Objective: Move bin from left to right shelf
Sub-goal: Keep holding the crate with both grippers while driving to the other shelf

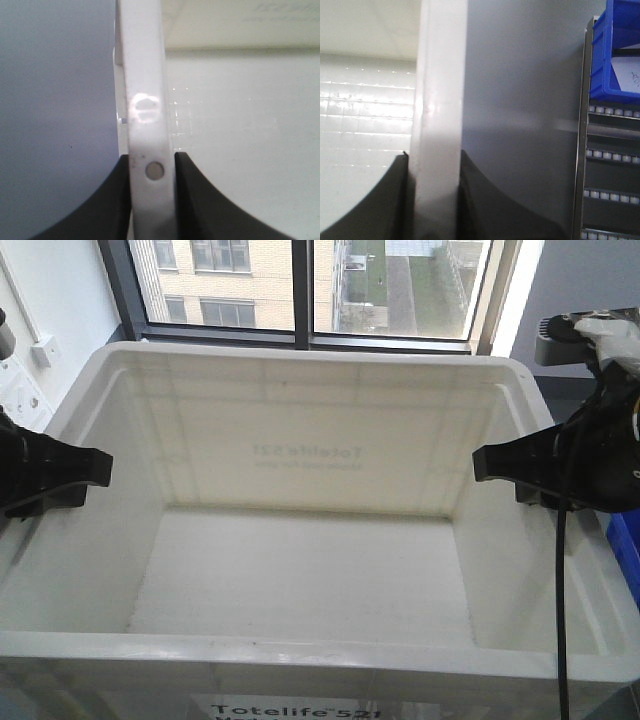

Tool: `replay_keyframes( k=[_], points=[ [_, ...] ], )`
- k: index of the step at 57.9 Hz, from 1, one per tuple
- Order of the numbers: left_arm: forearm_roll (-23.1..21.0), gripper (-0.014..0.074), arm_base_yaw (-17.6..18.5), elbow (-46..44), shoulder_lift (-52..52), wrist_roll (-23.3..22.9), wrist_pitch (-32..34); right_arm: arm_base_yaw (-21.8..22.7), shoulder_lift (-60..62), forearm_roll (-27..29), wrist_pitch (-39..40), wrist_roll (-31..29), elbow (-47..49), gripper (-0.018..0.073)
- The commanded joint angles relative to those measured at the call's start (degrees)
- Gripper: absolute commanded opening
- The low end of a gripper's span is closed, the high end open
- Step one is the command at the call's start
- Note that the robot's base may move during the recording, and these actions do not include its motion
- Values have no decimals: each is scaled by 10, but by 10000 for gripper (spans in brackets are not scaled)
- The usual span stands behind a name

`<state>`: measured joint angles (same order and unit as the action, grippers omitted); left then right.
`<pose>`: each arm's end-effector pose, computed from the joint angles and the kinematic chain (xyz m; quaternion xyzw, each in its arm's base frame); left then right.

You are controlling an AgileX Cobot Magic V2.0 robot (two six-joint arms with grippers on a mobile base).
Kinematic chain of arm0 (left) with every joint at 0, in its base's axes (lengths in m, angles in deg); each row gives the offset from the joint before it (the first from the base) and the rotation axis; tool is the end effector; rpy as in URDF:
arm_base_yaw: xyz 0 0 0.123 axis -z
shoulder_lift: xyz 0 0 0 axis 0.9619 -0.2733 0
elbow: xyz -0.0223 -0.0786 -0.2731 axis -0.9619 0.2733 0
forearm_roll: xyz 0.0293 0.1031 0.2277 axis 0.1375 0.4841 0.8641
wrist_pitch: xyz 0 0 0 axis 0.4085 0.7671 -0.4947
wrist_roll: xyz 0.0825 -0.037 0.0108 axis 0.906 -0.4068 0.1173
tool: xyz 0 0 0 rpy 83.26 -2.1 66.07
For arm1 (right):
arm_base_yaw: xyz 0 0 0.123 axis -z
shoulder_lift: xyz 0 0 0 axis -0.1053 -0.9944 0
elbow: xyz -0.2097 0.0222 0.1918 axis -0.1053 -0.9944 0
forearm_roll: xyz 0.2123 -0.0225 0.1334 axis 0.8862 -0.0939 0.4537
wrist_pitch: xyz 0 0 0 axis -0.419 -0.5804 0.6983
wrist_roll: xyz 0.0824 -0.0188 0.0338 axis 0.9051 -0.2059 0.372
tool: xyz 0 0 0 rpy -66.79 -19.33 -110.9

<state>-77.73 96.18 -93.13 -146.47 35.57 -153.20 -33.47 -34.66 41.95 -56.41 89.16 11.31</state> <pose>0.1970 -0.0771 0.3682 -0.0010 0.9622 -0.0894 0.2574 0.2094 0.0931 0.3602 -0.0191 0.9642 0.0417 0.2611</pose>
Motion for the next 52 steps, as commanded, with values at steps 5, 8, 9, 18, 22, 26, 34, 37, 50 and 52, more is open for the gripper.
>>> replay_keyframes(
  k=[5, 8, 9, 18, 22, 26, 34, 37, 50, 52],
  points=[
    [-21, -6, 5, -24, 19, 7, 64, 0, 15, -31, 36, -13, 20, -1],
    [-21, -6, 5, -24, 19, 7, 64, 0, 15, -31, 36, -13, 20, -1],
    [-21, -6, 5, -24, 19, 7, 64, 0, 15, -31, 36, -13, 20, -1],
    [-21, -6, 5, -24, 19, 7, 64, 0, 15, -31, 36, -13, 20, -1],
    [-21, -6, 5, -24, 19, 7, 64, 0, 15, -31, 36, -13, 20, -1],
    [-21, -6, 5, -24, 19, 7, 64, 0, 15, -31, 36, -13, 20, -1],
    [-21, -6, 5, -24, 18, 7, 64, 0, 15, -31, 36, -13, 20, -1],
    [-21, -6, 5, -24, 18, 7, 64, 0, 15, -31, 36, -13, 20, -1],
    [-21, -6, 5, -24, 18, 7, 64, 0, 15, -31, 36, -13, 20, -1],
    [-21, -6, 5, -24, 18, 7, 64, 0, 15, -31, 36, -13, 20, -1]
  ],
)
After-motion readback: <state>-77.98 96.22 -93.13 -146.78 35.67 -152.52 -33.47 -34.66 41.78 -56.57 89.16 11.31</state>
